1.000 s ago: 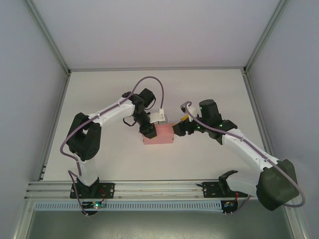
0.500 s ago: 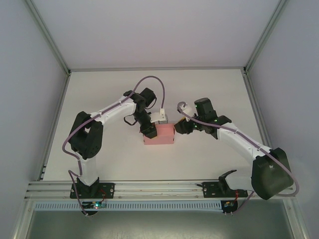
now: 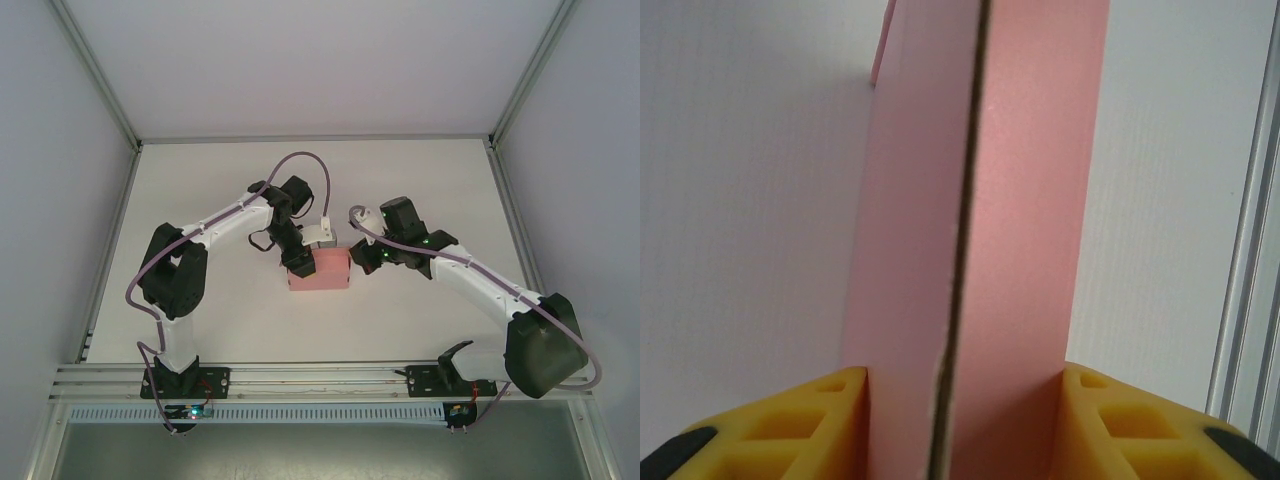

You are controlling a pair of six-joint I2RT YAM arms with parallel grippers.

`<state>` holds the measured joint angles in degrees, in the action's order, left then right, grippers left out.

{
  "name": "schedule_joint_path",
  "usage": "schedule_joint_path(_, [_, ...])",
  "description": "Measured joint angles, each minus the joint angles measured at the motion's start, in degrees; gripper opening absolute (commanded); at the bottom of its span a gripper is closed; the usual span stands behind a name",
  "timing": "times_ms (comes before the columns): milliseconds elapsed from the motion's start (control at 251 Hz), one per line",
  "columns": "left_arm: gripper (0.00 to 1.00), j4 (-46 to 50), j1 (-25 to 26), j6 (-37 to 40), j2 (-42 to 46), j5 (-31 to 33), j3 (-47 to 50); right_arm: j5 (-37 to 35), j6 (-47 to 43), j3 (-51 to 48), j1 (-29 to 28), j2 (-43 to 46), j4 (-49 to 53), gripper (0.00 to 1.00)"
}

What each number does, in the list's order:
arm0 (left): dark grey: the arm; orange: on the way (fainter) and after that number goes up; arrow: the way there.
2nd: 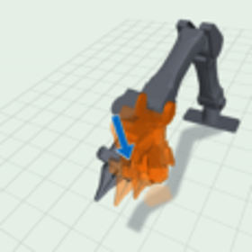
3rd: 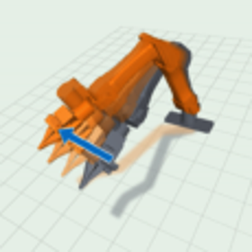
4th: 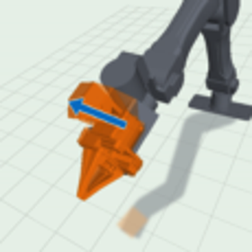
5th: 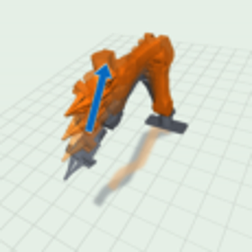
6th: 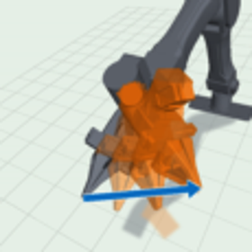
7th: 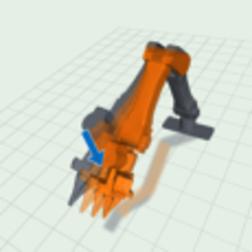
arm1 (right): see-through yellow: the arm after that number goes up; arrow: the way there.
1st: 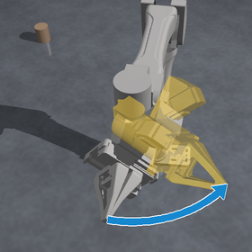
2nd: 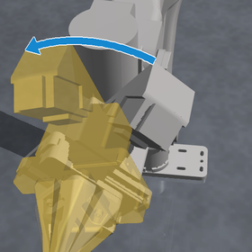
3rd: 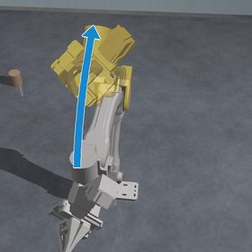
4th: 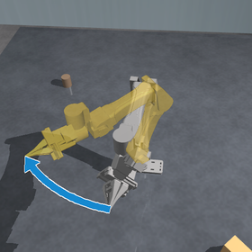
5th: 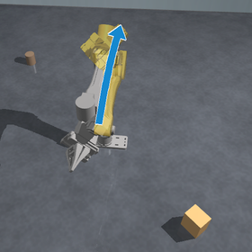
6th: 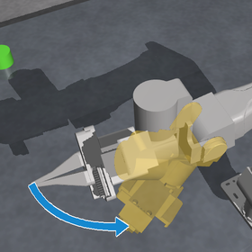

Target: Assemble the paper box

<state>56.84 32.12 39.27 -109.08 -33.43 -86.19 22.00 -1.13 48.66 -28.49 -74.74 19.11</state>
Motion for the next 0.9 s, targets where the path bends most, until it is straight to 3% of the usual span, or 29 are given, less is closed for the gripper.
schedule_joint_path(427, [0.44,-0.7,-0.2,-3.8,0.0,0.3,0.0,-15.9,29.0,-5.2,-7.7,2.8,-9.8,0.00])
schedule_joint_path(898, [0.45,-1.1,-0.4,-6.2,0.0,0.4,-0.1,-28.3,29.9,-13.8,-13.4,5.1,-23.7,0.00])
